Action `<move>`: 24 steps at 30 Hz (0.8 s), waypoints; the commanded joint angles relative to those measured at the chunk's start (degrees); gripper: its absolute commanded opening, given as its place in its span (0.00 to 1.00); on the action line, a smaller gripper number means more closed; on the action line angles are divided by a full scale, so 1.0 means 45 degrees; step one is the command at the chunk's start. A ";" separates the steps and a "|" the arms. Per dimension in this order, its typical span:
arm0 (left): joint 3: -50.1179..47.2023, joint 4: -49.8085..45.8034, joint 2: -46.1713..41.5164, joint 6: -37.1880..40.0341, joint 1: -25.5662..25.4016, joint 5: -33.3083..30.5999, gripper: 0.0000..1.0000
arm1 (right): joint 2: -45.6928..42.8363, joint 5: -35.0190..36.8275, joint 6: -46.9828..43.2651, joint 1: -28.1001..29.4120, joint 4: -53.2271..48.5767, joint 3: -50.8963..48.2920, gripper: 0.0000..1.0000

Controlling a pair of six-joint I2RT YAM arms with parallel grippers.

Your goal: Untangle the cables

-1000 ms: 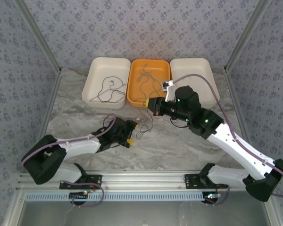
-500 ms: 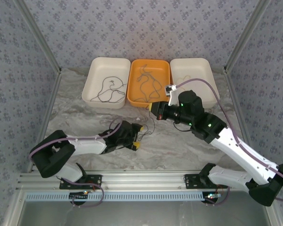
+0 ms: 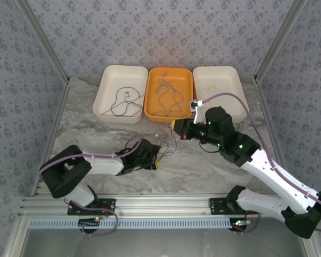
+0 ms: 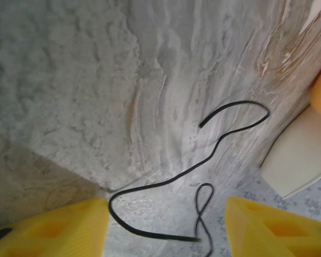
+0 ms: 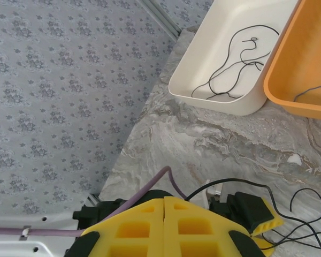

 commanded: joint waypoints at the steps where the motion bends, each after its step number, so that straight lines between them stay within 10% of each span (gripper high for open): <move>1: 0.0265 0.0770 0.0844 -0.0951 0.0172 -0.0360 0.50 | -0.0389 -0.0249 -0.0029 -0.0092 -0.0170 -0.0069 0.00; 9: -0.0274 0.1709 0.1037 -0.1015 0.0377 -0.1098 0.00 | -0.0934 0.0080 -0.0251 -0.0196 -0.0778 -0.0124 0.00; 24: -0.1280 -0.4758 -0.5851 0.2699 0.2430 -0.2219 0.05 | -0.1327 -0.0926 -0.0460 -0.2744 -0.1259 0.1471 0.00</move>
